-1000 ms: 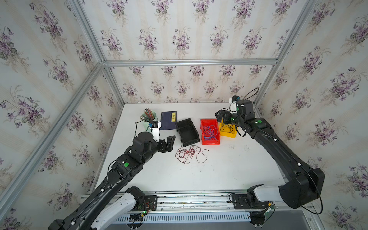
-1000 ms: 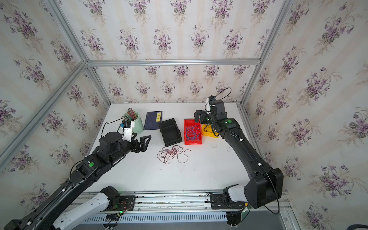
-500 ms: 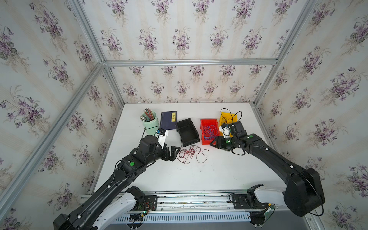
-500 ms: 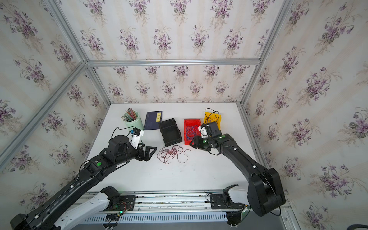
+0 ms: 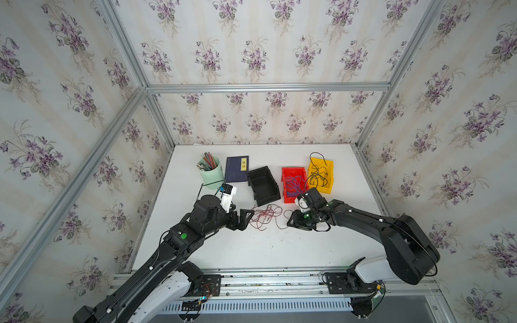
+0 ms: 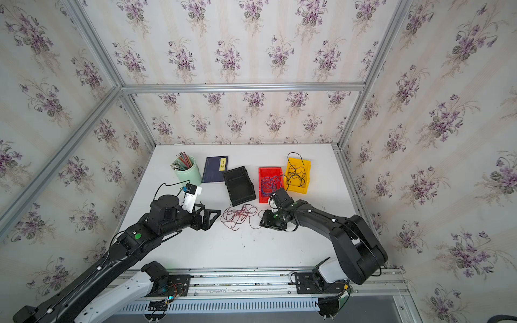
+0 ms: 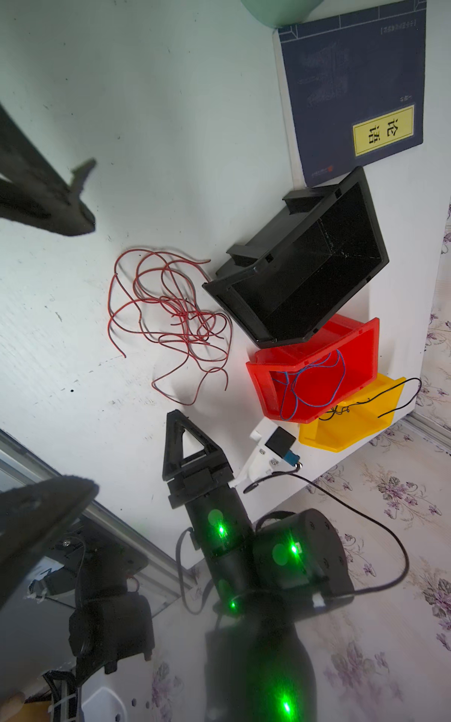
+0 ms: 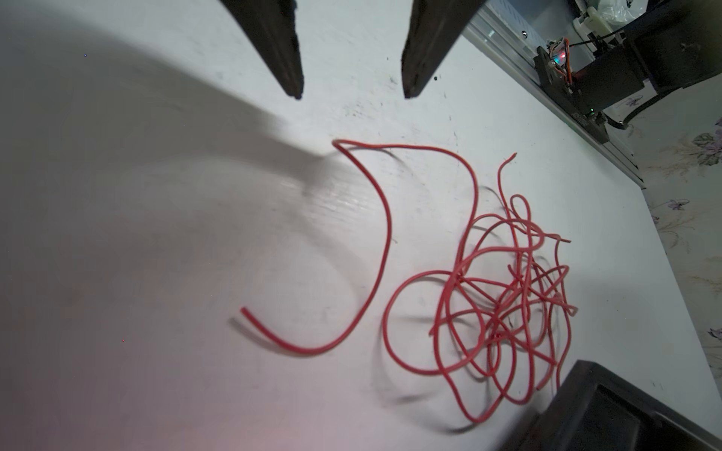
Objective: Untangle and sort cables by color
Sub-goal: Pick up the cable from the cable.
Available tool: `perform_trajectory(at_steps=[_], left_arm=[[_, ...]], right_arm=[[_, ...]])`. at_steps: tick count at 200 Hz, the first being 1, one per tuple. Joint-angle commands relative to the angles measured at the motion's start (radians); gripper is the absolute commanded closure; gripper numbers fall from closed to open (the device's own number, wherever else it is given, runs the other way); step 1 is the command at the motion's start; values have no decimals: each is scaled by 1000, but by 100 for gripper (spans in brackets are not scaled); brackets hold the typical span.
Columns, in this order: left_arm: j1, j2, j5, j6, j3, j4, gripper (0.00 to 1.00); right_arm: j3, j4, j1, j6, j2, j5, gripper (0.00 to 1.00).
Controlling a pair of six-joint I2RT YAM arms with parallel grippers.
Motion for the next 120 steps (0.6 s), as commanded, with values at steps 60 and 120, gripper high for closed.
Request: perform_trajectory(at_steps=[60,120], left_arm=[[1,-68,-74,9,-2,-57,1],[1,-40,-98,38,18,-54,1]], right_arm=[[52,48,43,-14,102,156,70],[65,68,54,-13,127,242,70]])
